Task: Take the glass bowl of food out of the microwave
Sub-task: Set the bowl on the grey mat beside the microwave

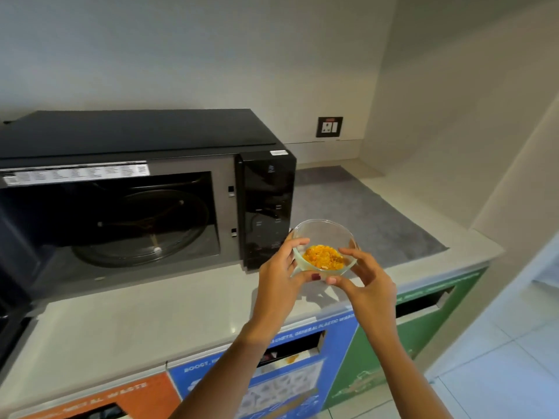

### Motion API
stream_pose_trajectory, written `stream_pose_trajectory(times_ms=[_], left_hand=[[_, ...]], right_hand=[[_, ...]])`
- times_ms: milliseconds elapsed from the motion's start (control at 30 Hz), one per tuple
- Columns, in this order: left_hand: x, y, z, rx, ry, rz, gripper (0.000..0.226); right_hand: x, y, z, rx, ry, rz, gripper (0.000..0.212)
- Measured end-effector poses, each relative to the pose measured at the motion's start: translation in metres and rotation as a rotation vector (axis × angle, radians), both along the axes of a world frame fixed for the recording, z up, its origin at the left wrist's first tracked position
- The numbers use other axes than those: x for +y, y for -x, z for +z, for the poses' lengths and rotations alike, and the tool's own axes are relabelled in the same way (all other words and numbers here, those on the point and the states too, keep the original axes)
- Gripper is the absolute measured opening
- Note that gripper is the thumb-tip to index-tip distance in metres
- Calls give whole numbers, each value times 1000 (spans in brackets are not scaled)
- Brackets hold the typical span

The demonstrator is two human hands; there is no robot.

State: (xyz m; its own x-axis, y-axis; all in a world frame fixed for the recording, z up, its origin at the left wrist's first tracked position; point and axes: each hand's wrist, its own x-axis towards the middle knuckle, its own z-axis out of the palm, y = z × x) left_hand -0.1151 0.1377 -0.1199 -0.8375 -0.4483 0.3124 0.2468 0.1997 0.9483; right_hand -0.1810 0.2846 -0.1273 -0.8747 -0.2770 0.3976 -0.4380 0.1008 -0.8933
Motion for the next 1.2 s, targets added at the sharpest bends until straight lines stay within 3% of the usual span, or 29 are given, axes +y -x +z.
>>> stream_pose_trajectory(times_ms=[500,800,1200], left_hand=[[-12,162,-37,-84,-90,-63,52],[-28,248,-58,-110,-106,38,51],[-34,294,-66,-177,-79,107,48]], right_hand=[[-7,146,-37,-44,-37,-115,43],[-25,244,-40,-28,-143,5,47],[-42,294,-68,-156,-34,37,49]])
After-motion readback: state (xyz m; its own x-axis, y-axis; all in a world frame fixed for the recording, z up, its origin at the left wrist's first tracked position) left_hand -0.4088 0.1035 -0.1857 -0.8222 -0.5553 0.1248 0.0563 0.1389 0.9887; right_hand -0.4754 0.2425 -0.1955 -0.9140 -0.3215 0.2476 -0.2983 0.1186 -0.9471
